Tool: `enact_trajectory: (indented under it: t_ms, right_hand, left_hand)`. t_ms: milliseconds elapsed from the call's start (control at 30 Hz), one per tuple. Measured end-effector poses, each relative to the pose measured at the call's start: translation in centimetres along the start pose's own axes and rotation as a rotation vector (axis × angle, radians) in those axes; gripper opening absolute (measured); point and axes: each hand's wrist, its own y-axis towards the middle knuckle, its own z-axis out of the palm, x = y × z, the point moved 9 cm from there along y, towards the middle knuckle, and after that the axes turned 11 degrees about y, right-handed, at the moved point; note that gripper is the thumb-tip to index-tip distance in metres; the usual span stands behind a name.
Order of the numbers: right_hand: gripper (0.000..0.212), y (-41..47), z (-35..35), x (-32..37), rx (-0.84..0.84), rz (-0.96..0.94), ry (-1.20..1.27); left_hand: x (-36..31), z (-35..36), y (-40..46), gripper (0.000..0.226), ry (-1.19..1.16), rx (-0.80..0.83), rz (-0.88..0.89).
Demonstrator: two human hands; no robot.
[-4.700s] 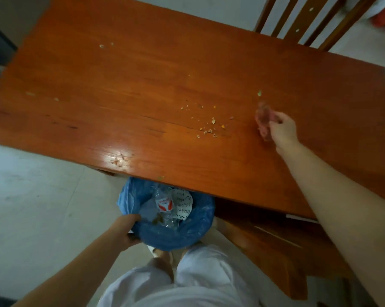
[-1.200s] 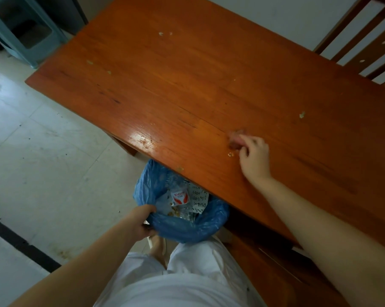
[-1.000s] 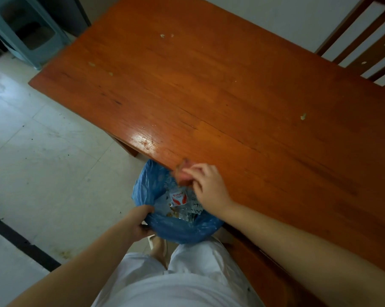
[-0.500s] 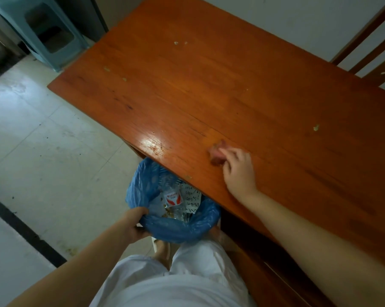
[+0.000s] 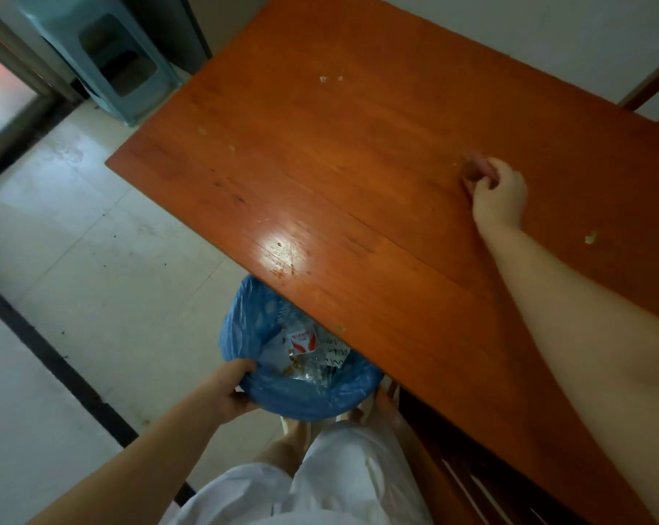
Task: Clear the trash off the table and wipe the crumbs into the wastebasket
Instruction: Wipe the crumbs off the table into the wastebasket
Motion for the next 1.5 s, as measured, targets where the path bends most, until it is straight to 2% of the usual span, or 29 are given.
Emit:
enact_trajectory:
  t_ms: [67, 200, 300, 400, 500, 567, 633, 700, 767, 800, 867, 967, 1067, 1133, 1167, 1233, 1300, 1400, 1433, 1500]
  right_hand:
    - [0.040, 2.3, 1.1, -0.4, 0.034, 0.020, -0.027]
    - [0.040, -0.4, 6.9, 3.4, 0.258, -0.200, -0.104]
    - [0.037, -8.1, 10.7, 7.2, 0.415, -0.397, -0.066]
    - [0.043, -17.8, 13.5, 9.4, 0.600, -0.491, -0.003]
    - [0.044, -26.0, 16.1, 10.1, 0.904, -0.546, 0.060]
    - [0.044, -28.2, 16.4, 10.5, 1.055, -0.576, 0.111]
    - [0.045, -25.5, 14.4, 10.6, 0.967, -0.475, 0.192]
    - [0.045, -20.1, 10.5, 9.0, 0.692, -0.353, 0.210]
    - [0.044, -15.7, 6.3, 5.7, 0.502, -0.285, 0.101]
    - [0.044, -14.8, 4.9, 3.9, 0.479, -0.272, 0.032]
    - [0.044, -16.1, 3.9, 1.4, 0.507, -0.290, -0.069]
    - [0.046, -22.0, 5.8, 1.7, 0.583, -0.386, -0.078]
    - [0.046, -28.2, 10.0, 4.8, 0.809, -0.539, -0.026]
    - [0.045, -30.4, 12.7, 7.0, 0.987, -0.602, 0.050]
    - [0.045, -30.2, 13.4, 8.3, 1.012, -0.600, 0.099]
    - [0.045, -26.5, 13.8, 10.5, 0.890, -0.497, 0.204]
    - [0.044, -20.2, 12.8, 11.0, 0.621, -0.362, 0.241]
    - [0.041, -11.7, 11.5, 8.8, 0.286, -0.152, 0.106]
    - [0.042, -10.6, 11.8, 8.3, 0.236, -0.127, 0.040]
    - [0.043, -11.4, 14.1, 9.1, 0.246, -0.163, -0.042]
  left_hand:
    - [0.0, -0.7, 0.4, 0.031, -0.006, -0.008, -0.012]
    - [-0.2, -1.8, 1.3, 0.033, -0.026, -0.034, -0.033]
    - [-0.7, -2.1, 1.4, 0.031, -0.017, -0.040, -0.036]
    - [-1.3, -1.9, 1.2, 0.030, -0.010, -0.037, -0.022]
    - [-1.7, -1.9, 1.0, 0.027, -0.013, -0.041, -0.007]
    - [-1.6, -2.0, 1.0, 0.029, -0.012, -0.037, -0.005]
    - [-1.5, -2.2, 1.1, 0.034, -0.016, -0.037, -0.005]
    - [-1.2, -2.2, 1.3, 0.039, -0.023, -0.041, 0.007]
    - [-0.7, -2.1, 1.4, 0.044, -0.019, -0.039, 0.010]
    - [-0.4, -1.9, 1.5, 0.046, -0.021, -0.041, 0.012]
    - [0.3, -1.4, 1.4, 0.044, -0.031, -0.033, 0.011]
    - [1.1, -0.8, 1.4, 0.034, -0.058, -0.027, 0.009]
    - [1.8, -0.6, 1.4, 0.028, -0.104, -0.010, -0.003]
    - [1.7, -0.8, 1.4, 0.016, -0.102, -0.007, 0.000]
    - [1.5, -1.1, 1.5, 0.013, -0.087, -0.004, 0.007]
    - [0.9, -2.1, 2.0, 0.021, -0.073, -0.005, 0.015]
    - [0.3, -3.6, 2.8, 0.028, -0.067, -0.012, 0.015]
    - [-1.1, -5.9, 3.6, 0.026, -0.070, -0.005, 0.010]
    - [-1.5, -6.9, 3.9, 0.026, -0.062, -0.007, 0.006]
    - [-2.5, -9.1, 4.6, 0.031, -0.044, 0.005, 0.000]
